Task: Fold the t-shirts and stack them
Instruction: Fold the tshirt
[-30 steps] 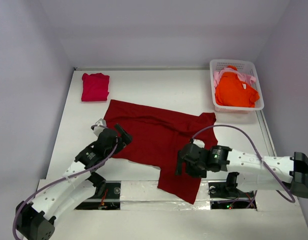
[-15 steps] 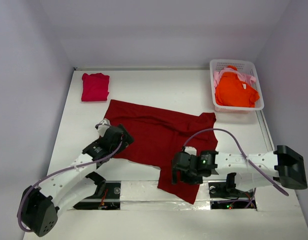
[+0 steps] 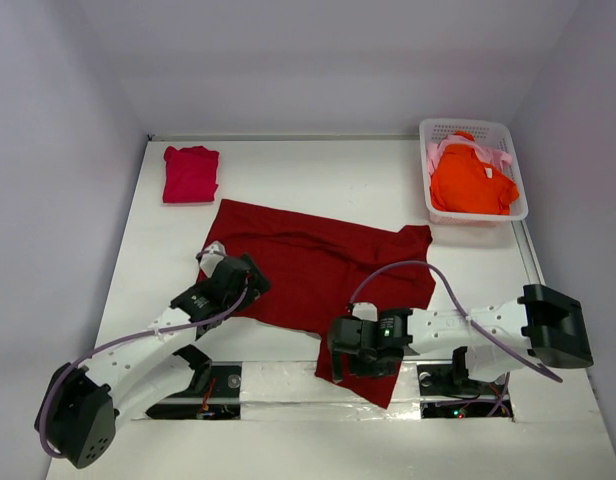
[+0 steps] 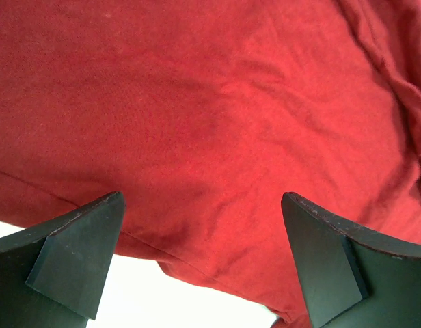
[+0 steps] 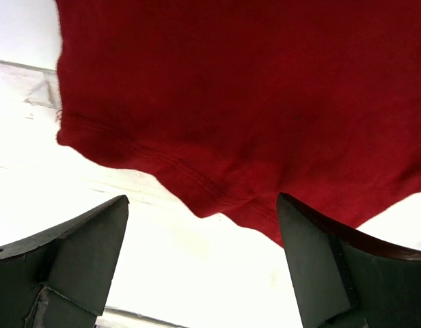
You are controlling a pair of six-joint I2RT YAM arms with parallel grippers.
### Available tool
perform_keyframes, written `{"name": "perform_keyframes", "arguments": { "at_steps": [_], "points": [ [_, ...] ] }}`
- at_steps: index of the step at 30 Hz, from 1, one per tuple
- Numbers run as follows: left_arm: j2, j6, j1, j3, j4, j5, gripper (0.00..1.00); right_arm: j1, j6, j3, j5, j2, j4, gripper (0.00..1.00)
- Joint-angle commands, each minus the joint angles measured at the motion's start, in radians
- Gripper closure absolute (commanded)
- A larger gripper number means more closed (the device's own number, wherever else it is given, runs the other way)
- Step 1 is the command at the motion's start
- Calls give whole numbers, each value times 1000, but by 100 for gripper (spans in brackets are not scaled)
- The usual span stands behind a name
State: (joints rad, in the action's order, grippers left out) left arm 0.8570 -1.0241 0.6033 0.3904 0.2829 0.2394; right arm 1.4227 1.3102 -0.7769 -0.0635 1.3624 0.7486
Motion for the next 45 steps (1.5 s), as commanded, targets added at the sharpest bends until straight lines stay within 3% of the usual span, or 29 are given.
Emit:
{"name": "perform_keyframes", "arguments": {
  "at_steps": [1, 19, 31, 40, 43, 45],
  "points": [
    [28, 21, 15, -19, -39, 3, 1, 13, 23, -47, -10, 6, -6, 6],
    [-30, -7, 35, 74, 140, -22, 1, 13, 35, -9, -29, -26, -28, 6],
    [70, -48, 135, 134, 179, -29, 1, 13, 31, 4, -44, -42, -43, 6],
    [-79, -206, 135, 179, 282, 155, 1, 13, -5, -21, -56, -22, -15, 6],
    [-87, -211, 135, 174, 282, 160, 1, 13, -5, -25, -62, -29, -11, 6],
    [-79, -154, 135, 157, 192, 102, 1, 13, 3, -27, -64, -37, -14, 6]
  ]
}}
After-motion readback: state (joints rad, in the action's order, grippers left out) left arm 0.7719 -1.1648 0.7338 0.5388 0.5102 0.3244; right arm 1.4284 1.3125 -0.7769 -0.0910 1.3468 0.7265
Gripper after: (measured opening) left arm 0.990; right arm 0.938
